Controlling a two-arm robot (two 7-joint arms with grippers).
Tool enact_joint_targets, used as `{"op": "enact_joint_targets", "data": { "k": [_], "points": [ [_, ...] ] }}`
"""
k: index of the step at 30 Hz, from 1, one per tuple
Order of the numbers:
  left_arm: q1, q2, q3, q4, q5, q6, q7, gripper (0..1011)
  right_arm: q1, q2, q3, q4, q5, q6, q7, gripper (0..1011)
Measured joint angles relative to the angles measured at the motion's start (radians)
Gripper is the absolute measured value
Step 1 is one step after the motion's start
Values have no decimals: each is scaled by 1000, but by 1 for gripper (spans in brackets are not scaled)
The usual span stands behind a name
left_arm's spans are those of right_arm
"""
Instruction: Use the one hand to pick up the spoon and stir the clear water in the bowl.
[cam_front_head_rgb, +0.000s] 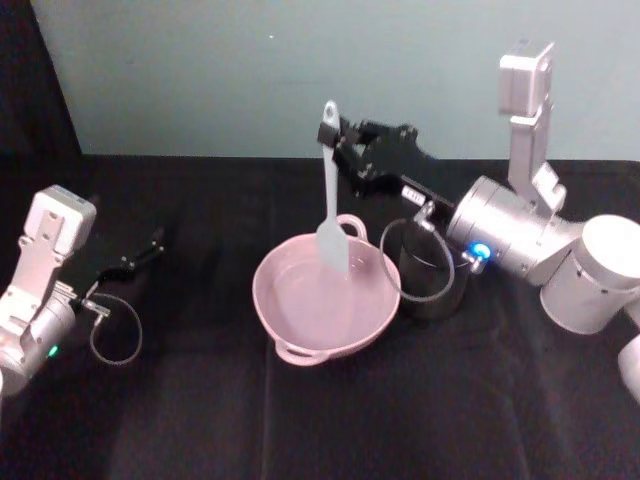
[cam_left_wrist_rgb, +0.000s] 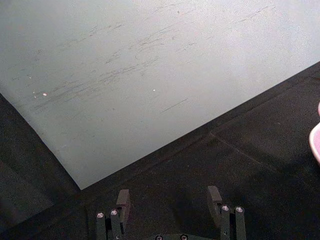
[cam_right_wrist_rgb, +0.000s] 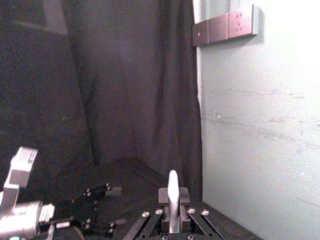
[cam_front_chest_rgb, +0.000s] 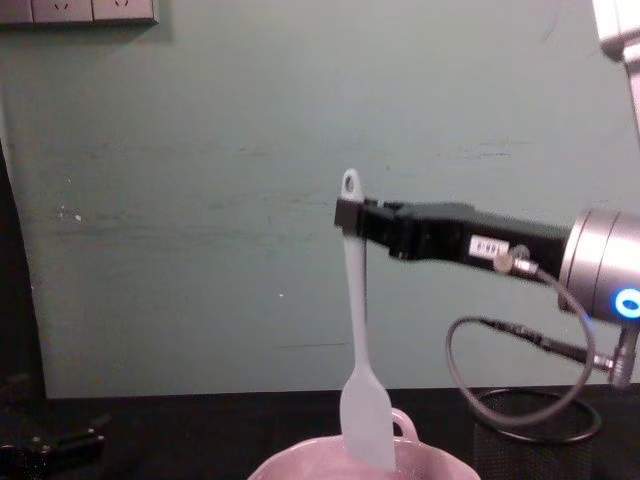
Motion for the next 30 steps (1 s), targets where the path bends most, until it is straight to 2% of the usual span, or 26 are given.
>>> {"op": "enact_joint_targets", "data": {
  "k": [5,14,30],
  "points": [
    [0,0,0,0,0,0,0,1011,-21,-15,-12,30,-30,-35,19,118],
    [0,0,0,0,0,0,0,1011,-54,-37,-9,58,-48,-67,41,118],
    [0,0,0,0,0,0,0,1011,-85,-59,5,74,-59,-78,54,118]
  ]
}}
